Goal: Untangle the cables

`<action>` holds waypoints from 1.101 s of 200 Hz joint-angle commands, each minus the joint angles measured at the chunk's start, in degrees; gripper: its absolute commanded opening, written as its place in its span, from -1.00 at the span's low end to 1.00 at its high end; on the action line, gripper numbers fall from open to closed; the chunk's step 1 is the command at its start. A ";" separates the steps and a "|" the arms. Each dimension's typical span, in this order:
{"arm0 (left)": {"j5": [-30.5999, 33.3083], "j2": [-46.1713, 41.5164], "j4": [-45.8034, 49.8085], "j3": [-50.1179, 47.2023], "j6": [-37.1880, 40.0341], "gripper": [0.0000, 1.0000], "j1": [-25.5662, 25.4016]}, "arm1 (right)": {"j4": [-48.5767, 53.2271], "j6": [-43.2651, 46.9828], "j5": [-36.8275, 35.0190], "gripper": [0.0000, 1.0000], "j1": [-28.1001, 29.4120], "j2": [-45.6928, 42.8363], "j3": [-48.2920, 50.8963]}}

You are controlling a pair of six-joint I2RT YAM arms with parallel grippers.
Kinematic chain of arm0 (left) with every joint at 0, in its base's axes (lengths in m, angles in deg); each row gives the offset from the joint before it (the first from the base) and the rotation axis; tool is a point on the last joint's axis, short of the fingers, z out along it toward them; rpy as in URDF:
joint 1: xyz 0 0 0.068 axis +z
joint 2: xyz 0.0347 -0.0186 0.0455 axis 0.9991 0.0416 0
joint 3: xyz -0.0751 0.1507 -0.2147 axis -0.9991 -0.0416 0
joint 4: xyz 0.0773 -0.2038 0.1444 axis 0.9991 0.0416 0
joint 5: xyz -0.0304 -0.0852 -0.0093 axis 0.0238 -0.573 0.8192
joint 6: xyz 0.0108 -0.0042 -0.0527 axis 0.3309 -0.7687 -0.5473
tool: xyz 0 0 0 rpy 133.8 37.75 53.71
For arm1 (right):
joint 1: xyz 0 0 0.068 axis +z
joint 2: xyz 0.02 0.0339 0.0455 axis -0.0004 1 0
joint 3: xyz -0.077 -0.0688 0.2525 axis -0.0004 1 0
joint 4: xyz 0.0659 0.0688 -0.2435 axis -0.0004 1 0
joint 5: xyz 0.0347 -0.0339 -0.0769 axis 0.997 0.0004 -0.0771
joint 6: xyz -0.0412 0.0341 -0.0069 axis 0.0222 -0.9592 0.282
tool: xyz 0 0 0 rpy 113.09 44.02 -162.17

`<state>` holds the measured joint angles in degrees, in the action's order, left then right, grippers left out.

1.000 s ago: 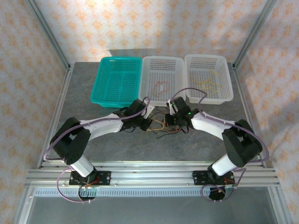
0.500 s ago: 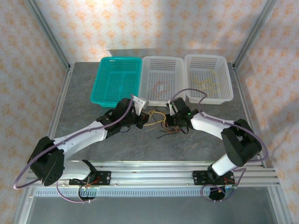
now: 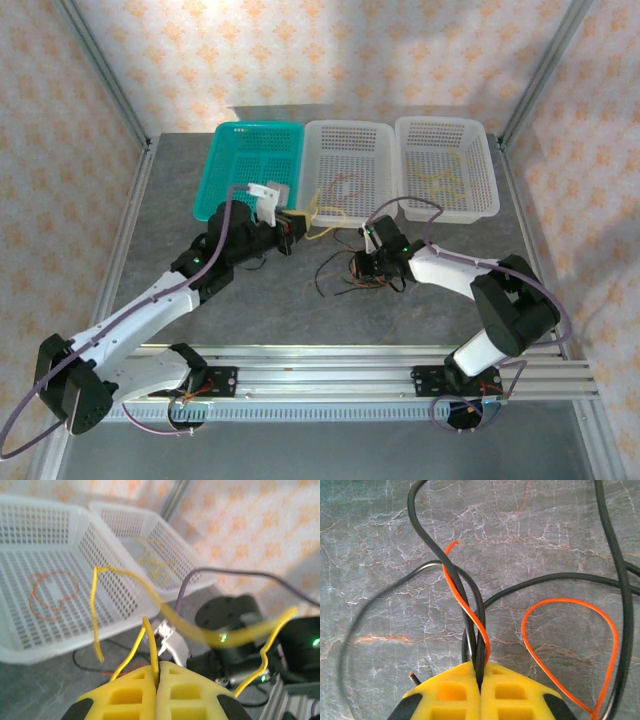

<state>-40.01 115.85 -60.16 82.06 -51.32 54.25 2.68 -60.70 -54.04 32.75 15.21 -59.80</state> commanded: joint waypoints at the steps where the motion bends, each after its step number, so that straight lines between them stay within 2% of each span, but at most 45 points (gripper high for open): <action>1: 3.75 -1.77 2.33 4.98 -0.55 -1.00 0.59 | -1.23 -0.90 0.04 -1.00 -0.34 0.39 0.63; 32: 9.37 -1.01 8.26 9.54 2.32 -1.00 0.85 | -0.58 -0.92 0.15 -1.00 -0.34 -2.07 0.39; 58: 12.24 0.23 10.14 11.38 3.34 -1.00 0.93 | 1.48 -0.88 -1.02 -0.57 -0.34 -7.84 -0.54; 87: 14.38 1.95 10.43 12.86 2.46 -1.00 1.00 | 5.40 -0.74 -3.09 -0.22 -0.34 -14.29 -2.65; 113: 13.96 3.18 9.27 13.20 1.36 -1.00 1.11 | 8.25 -1.07 -6.47 -0.07 -0.34 -19.90 -4.60; 133: 13.95 4.39 9.02 13.51 0.12 -1.00 1.11 | 8.14 -2.85 -8.56 -0.05 -0.34 -24.51 -6.25; 155: 16.92 5.76 8.20 13.45 -5.17 -1.00 1.06 | 1.60 -7.58 -7.32 -0.05 -0.34 -30.28 -5.44; 187: 17.90 7.39 2.24 11.34 -17.02 -1.00 1.00 | -16.38 -15.55 -1.74 -0.04 0.07 -35.25 -0.73; 220: 18.36 9.57 -1.71 10.93 -22.83 -1.00 0.33 | -26.86 -20.65 -5.07 -0.04 4.14 -35.46 0.21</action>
<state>-23.47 124.33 -56.09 93.58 -66.71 54.75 -12.44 -75.34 -57.71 34.02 -20.57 -60.46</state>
